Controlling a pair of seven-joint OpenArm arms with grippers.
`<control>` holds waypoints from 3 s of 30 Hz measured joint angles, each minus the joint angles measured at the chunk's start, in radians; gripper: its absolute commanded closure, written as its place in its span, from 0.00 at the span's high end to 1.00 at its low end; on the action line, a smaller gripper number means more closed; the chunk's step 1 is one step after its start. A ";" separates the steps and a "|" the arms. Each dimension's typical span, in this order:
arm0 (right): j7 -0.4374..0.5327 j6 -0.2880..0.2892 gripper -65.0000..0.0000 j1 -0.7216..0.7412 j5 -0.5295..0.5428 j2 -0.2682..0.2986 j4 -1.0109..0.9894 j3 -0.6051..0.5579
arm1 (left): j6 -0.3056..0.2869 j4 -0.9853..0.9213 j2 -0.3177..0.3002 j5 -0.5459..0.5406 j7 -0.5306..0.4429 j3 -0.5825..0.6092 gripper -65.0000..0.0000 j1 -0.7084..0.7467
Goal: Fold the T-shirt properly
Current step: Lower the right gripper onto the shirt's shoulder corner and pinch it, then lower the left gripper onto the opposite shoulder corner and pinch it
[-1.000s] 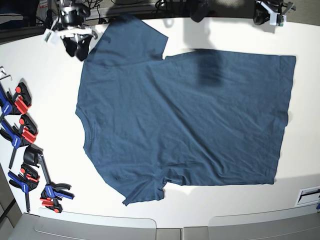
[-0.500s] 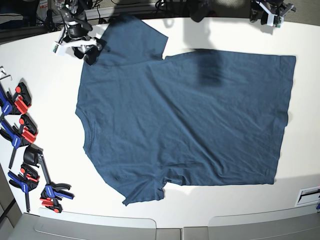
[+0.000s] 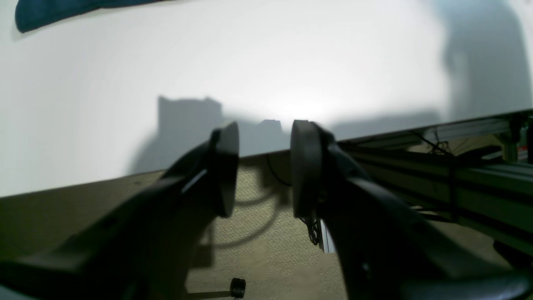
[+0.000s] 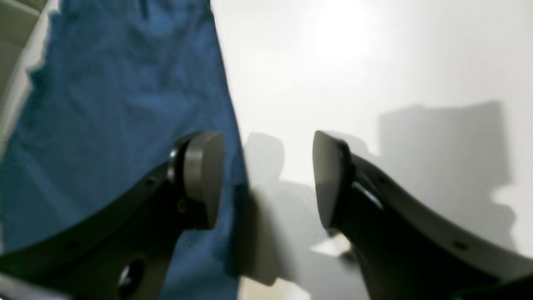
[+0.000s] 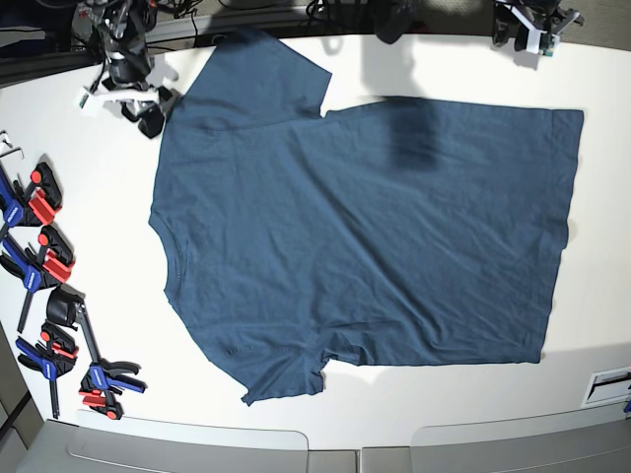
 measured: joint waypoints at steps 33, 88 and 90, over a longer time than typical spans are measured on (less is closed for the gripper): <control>-0.064 0.085 0.15 0.020 0.034 0.002 -0.037 -0.180 | 0.000 0.000 0.000 0.007 -0.049 0.000 0.30 0.000; -0.064 0.085 0.00 0.018 -0.011 -0.003 -0.037 -0.180 | -0.340 -0.739 -0.195 -0.674 0.474 -0.524 0.57 -0.507; -0.064 0.085 0.00 0.018 -0.011 -0.003 -0.037 -0.180 | -0.340 -0.739 -0.194 -0.674 0.474 -0.524 0.57 -0.507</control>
